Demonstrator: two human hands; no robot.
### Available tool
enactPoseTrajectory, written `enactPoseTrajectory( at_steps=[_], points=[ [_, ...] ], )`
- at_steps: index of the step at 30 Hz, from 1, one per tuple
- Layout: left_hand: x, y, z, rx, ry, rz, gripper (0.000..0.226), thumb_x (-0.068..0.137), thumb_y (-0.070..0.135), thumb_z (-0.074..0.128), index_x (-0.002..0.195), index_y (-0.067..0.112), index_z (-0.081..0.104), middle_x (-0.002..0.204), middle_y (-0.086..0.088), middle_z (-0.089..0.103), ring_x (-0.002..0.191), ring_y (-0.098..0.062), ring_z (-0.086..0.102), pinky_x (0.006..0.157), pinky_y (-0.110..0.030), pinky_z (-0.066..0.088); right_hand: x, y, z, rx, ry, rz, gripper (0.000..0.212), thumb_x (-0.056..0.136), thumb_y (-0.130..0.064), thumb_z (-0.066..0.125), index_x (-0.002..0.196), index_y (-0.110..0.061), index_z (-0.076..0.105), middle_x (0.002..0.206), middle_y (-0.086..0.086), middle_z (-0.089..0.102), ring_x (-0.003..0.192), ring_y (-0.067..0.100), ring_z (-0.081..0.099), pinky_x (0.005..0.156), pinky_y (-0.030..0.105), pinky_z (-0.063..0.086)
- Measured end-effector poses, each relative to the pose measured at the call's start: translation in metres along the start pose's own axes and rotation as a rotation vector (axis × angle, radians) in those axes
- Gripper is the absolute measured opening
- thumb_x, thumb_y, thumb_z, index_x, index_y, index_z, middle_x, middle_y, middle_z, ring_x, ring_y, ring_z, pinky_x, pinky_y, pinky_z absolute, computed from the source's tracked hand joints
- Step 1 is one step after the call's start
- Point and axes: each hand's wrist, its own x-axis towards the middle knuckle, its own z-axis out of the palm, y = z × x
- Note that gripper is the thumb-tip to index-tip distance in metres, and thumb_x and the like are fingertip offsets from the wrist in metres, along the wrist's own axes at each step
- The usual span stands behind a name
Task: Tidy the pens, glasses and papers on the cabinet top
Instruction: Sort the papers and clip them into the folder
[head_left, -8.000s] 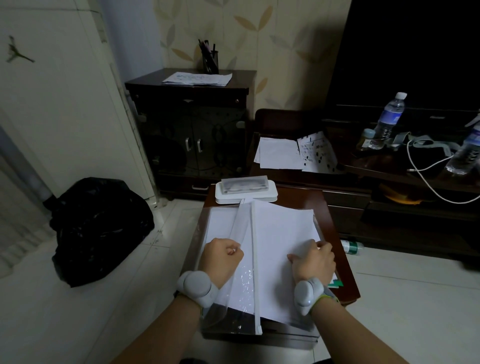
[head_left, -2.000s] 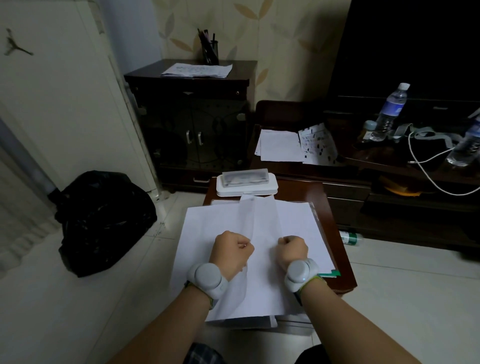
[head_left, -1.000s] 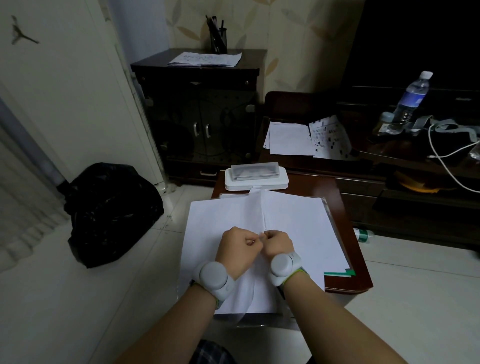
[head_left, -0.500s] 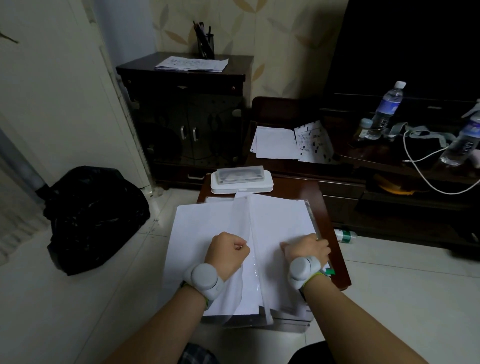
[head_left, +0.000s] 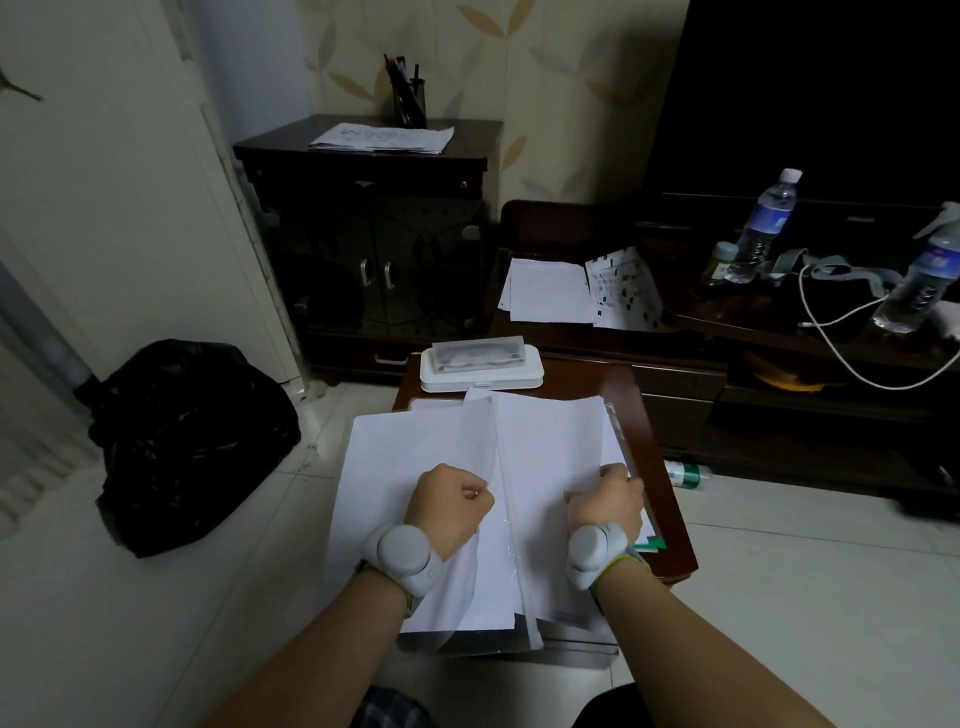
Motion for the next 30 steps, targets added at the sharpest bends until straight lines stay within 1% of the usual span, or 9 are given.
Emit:
enactPoseTrajectory(
  at_steps=[3,6,12,18,21,23,25,27,30],
  points=[
    [-0.001,0.002,-0.002,0.008,0.002,-0.001,0.032,0.072,0.01,0.052,0.048,0.008,0.031,0.05,-0.003,0.023,0.041,-0.011,0.031,0.051,-0.023,0.038,-0.002,0.002,0.002,0.175,0.022,0.015,0.034,0.082,-0.015,0.067,0.112,-0.007,0.051,0.114,0.016,0.06,0.106,0.035,0.057,0.082,0.039,0.047],
    [-0.001,0.004,-0.004,0.014,0.002,-0.002,0.031,0.073,0.009,0.052,0.05,0.004,0.032,0.056,-0.007,0.023,0.037,-0.008,0.032,0.052,-0.023,0.038,-0.005,0.003,0.0,0.272,0.041,0.012,0.029,0.086,-0.011,0.061,0.113,-0.007,0.049,0.109,0.014,0.065,0.102,0.034,0.059,0.082,0.036,0.045],
    [-0.002,0.01,-0.005,0.024,0.019,0.022,0.045,0.075,-0.001,0.051,0.046,0.018,0.022,0.053,-0.004,0.018,0.032,-0.005,0.03,0.052,-0.023,0.037,-0.008,-0.002,-0.013,0.181,0.003,-0.106,0.021,0.092,-0.015,0.056,0.108,-0.003,0.053,0.11,0.018,0.063,0.103,0.037,0.058,0.082,0.036,0.043],
    [-0.001,0.011,-0.008,0.038,0.011,0.025,0.042,0.077,0.0,0.052,0.046,0.015,0.028,0.056,-0.008,0.022,0.031,-0.003,0.036,0.053,-0.022,0.04,-0.009,-0.005,-0.018,0.033,0.019,-0.138,0.018,0.096,-0.018,0.047,0.106,-0.005,0.056,0.11,0.017,0.064,0.104,0.035,0.059,0.077,0.034,0.043],
    [-0.001,0.01,-0.008,0.027,-0.001,-0.026,0.041,0.078,0.003,0.054,0.043,0.017,0.041,0.051,-0.003,0.031,0.032,-0.002,0.04,0.052,-0.023,0.045,-0.011,-0.007,-0.02,0.01,0.067,-0.175,0.02,0.096,-0.022,0.048,0.104,-0.006,0.058,0.115,0.014,0.06,0.108,0.034,0.054,0.073,0.033,0.039],
    [-0.001,0.011,-0.008,0.016,0.007,-0.045,0.048,0.078,0.002,0.055,0.037,0.021,0.039,0.044,0.005,0.032,0.032,-0.002,0.04,0.05,-0.019,0.043,-0.01,-0.007,-0.025,0.028,0.074,-0.182,0.02,0.097,-0.023,0.045,0.105,-0.007,0.055,0.114,0.017,0.059,0.107,0.036,0.054,0.072,0.035,0.039],
    [-0.002,0.012,-0.008,0.023,0.002,-0.033,0.05,0.078,0.001,0.054,0.038,0.021,0.033,0.045,0.003,0.029,0.031,-0.002,0.039,0.05,-0.018,0.04,-0.004,-0.006,-0.034,0.052,0.062,-0.152,0.02,0.098,-0.023,0.041,0.106,-0.009,0.051,0.108,0.02,0.062,0.102,0.039,0.057,0.071,0.035,0.037],
    [-0.004,0.012,-0.008,0.031,0.006,-0.022,0.048,0.078,0.001,0.053,0.041,0.019,0.03,0.05,0.0,0.027,0.031,-0.002,0.039,0.05,-0.019,0.039,0.004,-0.002,-0.045,0.074,0.07,-0.136,0.022,0.098,-0.023,0.038,0.11,-0.011,0.052,0.11,0.021,0.063,0.103,0.04,0.057,0.074,0.036,0.041],
    [-0.004,0.011,-0.007,0.033,0.014,-0.045,0.049,0.078,0.0,0.054,0.038,0.015,0.03,0.042,0.006,0.027,0.03,-0.002,0.038,0.05,-0.017,0.037,0.016,0.005,-0.062,0.115,0.089,-0.079,0.025,0.098,-0.02,0.038,0.114,-0.013,0.056,0.114,0.02,0.063,0.108,0.038,0.056,0.083,0.038,0.044]
  ],
)
